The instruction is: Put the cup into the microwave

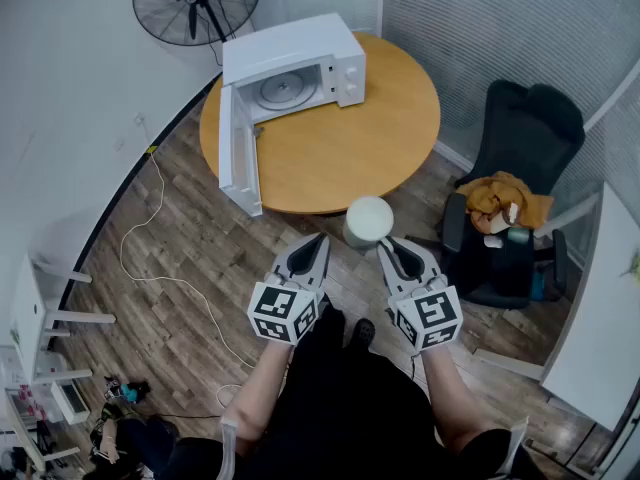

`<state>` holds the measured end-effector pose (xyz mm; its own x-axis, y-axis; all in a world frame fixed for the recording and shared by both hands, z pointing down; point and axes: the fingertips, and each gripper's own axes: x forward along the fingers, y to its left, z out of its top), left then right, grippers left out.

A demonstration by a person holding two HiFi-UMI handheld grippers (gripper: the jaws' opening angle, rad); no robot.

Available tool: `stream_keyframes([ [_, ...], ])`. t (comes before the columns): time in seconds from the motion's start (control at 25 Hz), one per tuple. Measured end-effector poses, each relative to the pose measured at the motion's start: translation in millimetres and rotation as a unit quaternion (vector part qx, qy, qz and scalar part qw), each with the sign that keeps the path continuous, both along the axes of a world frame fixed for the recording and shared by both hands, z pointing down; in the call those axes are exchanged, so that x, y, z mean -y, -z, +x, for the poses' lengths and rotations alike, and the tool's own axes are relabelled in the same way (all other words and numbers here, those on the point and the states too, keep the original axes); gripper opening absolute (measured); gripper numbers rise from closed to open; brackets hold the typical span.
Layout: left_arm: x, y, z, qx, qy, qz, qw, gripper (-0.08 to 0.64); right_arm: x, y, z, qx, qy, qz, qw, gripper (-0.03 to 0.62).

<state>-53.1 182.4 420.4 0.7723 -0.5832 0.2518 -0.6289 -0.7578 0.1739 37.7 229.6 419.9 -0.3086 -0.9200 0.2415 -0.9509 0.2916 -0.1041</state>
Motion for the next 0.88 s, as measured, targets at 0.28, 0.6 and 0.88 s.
stream_keyframes([
  [0.28, -13, 2, 0, 0.004, 0.001, -0.001, 1.0000, -0.008, -13, 0, -2, 0.003, 0.008, -0.001, 1.000, 0.055],
  [0.6, -30, -2, 1, 0.005, 0.004, -0.002, 1.0000, -0.009, -27, -1, -3, 0.012, 0.013, -0.001, 1.000, 0.057],
  [0.88, -39, -4, 1, -0.004, 0.007, -0.006, 1.0000, -0.009, -34, -2, -1, 0.002, 0.012, 0.000, 1.000, 0.057],
])
